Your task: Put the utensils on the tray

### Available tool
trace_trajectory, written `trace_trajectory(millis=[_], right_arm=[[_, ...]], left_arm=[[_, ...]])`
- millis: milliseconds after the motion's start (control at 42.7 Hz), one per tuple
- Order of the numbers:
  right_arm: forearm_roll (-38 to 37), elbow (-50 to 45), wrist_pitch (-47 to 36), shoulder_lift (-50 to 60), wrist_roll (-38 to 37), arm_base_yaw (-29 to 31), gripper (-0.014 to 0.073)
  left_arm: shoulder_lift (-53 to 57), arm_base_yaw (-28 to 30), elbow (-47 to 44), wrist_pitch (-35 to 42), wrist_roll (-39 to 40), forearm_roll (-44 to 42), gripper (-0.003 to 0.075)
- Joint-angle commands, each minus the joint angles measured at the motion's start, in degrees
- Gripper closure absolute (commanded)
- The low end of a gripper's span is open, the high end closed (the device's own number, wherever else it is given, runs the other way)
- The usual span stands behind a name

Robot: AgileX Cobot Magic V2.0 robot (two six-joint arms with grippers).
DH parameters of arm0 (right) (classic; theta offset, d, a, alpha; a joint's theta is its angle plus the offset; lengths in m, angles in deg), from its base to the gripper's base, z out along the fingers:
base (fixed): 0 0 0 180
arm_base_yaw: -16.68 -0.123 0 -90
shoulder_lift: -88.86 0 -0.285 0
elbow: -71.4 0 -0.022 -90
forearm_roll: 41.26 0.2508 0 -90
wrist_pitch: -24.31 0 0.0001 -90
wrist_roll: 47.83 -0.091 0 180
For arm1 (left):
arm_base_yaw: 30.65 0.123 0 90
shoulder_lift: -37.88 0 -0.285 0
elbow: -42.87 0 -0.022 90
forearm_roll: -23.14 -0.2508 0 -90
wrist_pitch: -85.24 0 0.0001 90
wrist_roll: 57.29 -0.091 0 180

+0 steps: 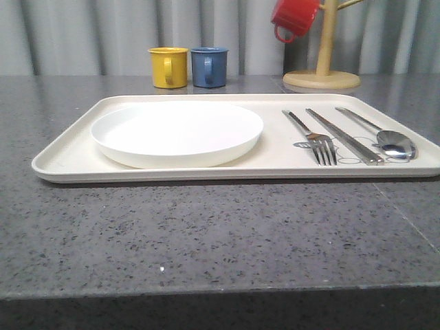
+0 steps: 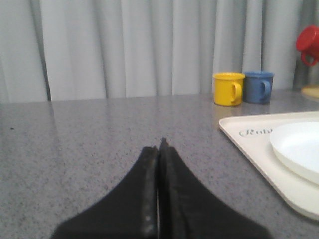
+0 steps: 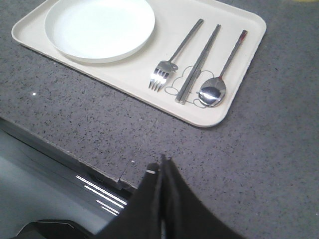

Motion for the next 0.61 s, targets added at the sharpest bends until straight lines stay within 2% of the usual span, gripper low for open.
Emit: trace_trajectory(millis=[0,586], right_arm=[[-0.17,1.26,-3.94,-0.44,0.21,-0.19,0.066],[-0.17,1.26,-3.85,-0.44,0.21,-0.19,0.066]], left_arm=[[1.41,0.84,-0.78,3.73,0.37,0.57,0.0741],[1.3,1.3,-0.78,2.94,0.37,0.57,0.0741]])
